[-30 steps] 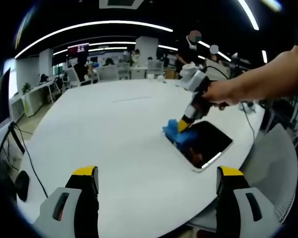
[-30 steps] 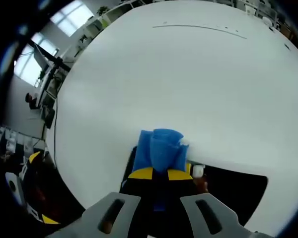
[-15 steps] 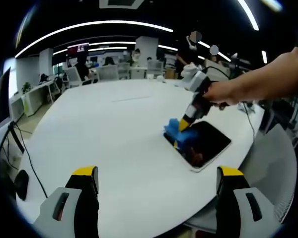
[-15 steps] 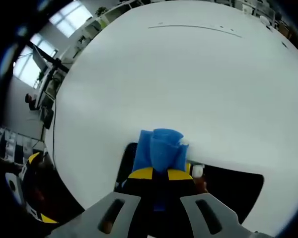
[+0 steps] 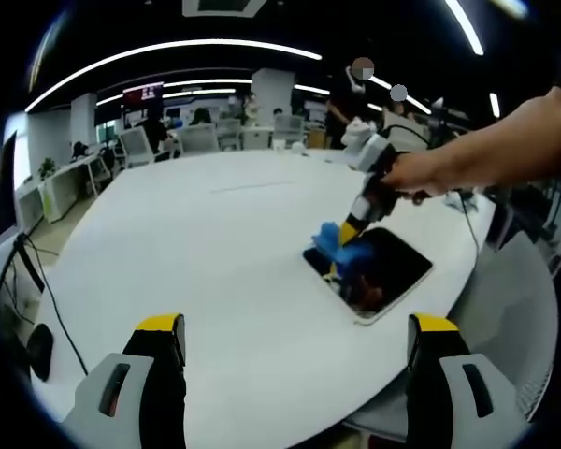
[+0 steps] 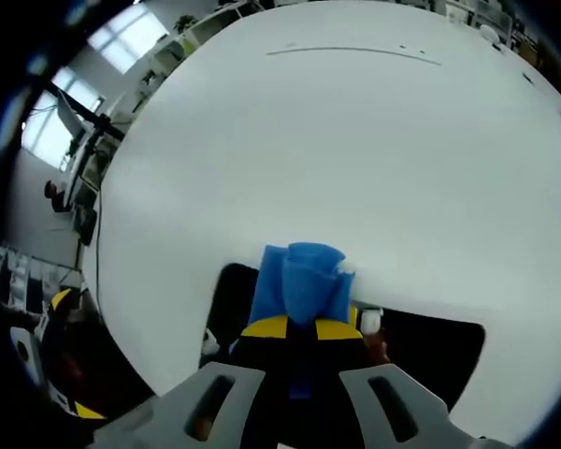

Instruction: Wipe the mirror surface with the cleaning cloth until all visible marks leave the cleaned area.

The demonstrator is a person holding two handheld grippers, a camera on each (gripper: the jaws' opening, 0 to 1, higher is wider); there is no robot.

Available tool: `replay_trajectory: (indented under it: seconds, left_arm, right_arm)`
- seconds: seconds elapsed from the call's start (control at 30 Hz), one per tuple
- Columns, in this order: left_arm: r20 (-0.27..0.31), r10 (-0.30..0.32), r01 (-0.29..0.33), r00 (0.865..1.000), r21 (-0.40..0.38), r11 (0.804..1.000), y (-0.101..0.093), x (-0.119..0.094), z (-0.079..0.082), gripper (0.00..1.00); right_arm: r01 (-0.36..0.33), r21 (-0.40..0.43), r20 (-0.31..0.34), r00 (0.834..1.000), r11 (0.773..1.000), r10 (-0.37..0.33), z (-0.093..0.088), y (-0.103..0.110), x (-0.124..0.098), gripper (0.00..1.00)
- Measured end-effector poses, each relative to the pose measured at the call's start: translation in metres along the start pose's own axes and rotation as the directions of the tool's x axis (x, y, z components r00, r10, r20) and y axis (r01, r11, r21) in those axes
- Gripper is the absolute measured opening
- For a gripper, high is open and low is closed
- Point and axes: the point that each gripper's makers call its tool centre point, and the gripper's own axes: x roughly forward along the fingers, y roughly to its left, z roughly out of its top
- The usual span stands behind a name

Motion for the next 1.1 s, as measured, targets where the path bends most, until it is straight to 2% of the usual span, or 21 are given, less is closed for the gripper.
replay_trajectory:
  seconds: [0.63, 1.1]
  left_arm:
    - [-0.009, -0.012, 0.013, 1.000, 0.027, 1.000, -0.005, -0.001, 0.001, 0.99]
    - [-0.010, -0.023, 0.024, 1.000, 0.042, 0.999, -0.010, 0.001, 0.003, 0.99]
  right_arm:
    - [0.011, -0.010, 0.005, 1.000, 1.000, -0.011, -0.004, -0.001, 0.000, 0.02]
    - [0.012, -0.016, 0.015, 1.000, 1.000, -0.012, -0.021, 0.004, -0.004, 0.02]
